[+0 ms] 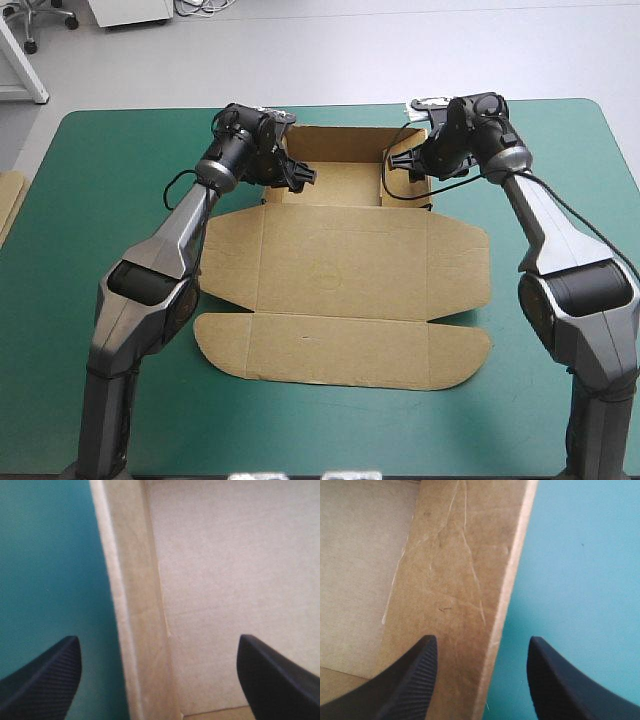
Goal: Fold the box
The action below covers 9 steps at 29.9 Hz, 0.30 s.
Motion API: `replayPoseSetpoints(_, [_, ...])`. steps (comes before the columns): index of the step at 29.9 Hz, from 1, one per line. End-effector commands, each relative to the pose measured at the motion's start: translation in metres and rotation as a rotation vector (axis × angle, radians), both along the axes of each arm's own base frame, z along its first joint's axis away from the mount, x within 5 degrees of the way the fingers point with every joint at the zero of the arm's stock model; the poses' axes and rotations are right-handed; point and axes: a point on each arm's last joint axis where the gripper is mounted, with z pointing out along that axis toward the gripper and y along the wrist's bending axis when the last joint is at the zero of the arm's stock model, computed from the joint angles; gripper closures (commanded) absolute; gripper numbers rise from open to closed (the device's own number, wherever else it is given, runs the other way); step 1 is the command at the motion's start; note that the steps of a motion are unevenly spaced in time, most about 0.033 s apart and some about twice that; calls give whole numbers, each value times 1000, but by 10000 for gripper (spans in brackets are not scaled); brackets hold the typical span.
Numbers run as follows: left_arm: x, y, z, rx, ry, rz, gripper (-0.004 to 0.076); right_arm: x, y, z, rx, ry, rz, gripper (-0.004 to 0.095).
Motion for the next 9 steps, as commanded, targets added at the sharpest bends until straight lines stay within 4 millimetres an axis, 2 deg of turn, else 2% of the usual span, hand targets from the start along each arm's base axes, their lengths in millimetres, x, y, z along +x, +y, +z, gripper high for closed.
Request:
replayPoseSetpoints(1, [-22, 8, 82, -98, -185, 4, 99, -20, -10, 66, 16, -181, -2, 387])
replayPoseSetpoints(5, [-42, 14, 122, -142, -268, -2, 99, -38, -16, 93, 13, -226, -4, 387])
replayPoseSetpoints(8, [-62, 12, 147, -147, -315, -47, 121, -59, -20, 116, 16, -262, 15, 389])
replayPoseSetpoints(9, [-74, 9, 160, -155, -343, -68, 147, -70, -22, 126, 20, -285, 30, 407])
